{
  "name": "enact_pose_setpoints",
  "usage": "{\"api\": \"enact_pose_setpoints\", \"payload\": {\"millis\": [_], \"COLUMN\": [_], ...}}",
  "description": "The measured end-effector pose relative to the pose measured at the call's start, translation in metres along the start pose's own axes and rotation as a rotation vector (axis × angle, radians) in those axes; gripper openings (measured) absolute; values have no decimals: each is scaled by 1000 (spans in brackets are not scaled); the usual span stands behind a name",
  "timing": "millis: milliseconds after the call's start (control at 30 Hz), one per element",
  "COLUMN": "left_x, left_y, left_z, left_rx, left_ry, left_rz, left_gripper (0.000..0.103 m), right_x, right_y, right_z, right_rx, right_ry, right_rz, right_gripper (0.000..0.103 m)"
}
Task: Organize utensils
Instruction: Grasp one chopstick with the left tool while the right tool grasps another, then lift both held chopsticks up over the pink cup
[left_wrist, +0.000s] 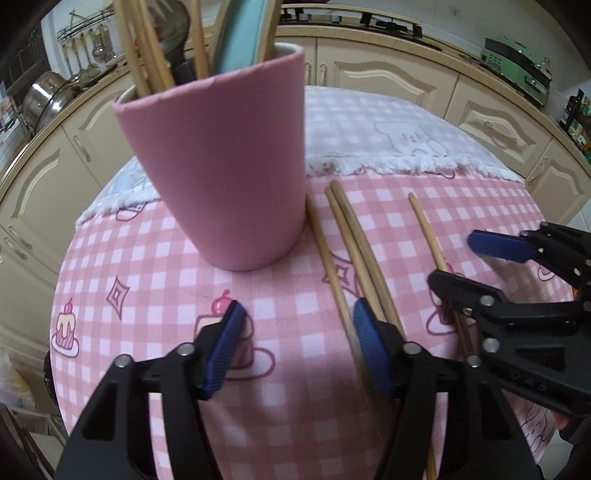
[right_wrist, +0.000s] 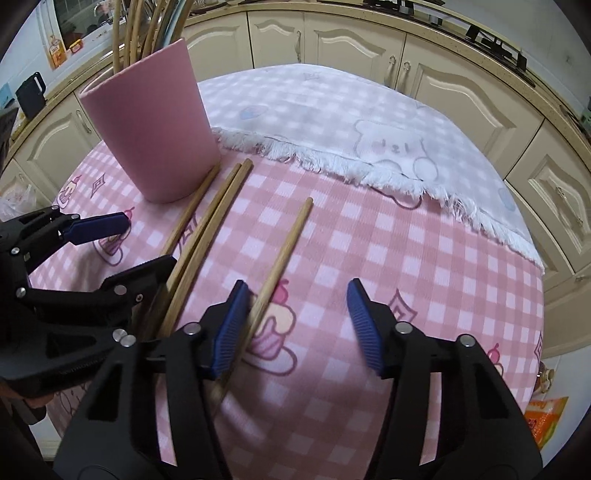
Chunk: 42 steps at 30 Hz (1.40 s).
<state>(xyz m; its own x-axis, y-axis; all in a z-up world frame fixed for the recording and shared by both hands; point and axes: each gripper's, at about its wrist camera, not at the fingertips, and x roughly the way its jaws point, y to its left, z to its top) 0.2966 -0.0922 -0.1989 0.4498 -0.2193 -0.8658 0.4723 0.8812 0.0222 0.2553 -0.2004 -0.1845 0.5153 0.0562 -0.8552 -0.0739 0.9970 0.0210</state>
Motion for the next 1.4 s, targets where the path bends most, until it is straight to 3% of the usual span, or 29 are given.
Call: {"api": "enact_pose_setpoints", "payload": {"millis": [67, 100, 133, 200, 267, 500, 667, 967, 1267, 1400], "left_x": [-2, -4, -5, -7, -12, -42, -73, -132, -160, -161], "left_y": [-5, -8, -10, -10, -7, 9, 12, 27, 40, 44], "left_z": [-1, -2, -3, -7, -15, -38, -45, -39, -25, -18], "left_rx": [19, 28, 33, 35, 20, -61, -103, -175, -224, -239], "left_ry": [-5, -3, 1, -4, -9, -84, -209, -508, -706, -737], "left_rz": [-17, -29, -39, -46, -60, -96, -112, -100, -98, -83], "left_gripper": [28, 7, 5, 5, 5, 4, 4, 4, 4, 4], "right_x": [-2, -3, -4, -7, -13, -37, -59, -96, -113, -117], "right_y": [6, 8, 10, 8, 4, -5, -13, -18, -16, -15], "right_z": [-1, -2, -4, -7, -12, -26, -27, -22, -5, 0], "right_rx": [-28, -39, -51, -46, -26, 7, 31, 58, 56, 61], "right_ry": [-5, -4, -3, -1, -15, -85, -192, -400, -520, -553], "right_rz": [24, 33, 43, 84, 149, 240, 312, 453, 522, 541], "right_gripper": [23, 15, 12, 7, 6, 6, 6, 6, 6, 6]}}
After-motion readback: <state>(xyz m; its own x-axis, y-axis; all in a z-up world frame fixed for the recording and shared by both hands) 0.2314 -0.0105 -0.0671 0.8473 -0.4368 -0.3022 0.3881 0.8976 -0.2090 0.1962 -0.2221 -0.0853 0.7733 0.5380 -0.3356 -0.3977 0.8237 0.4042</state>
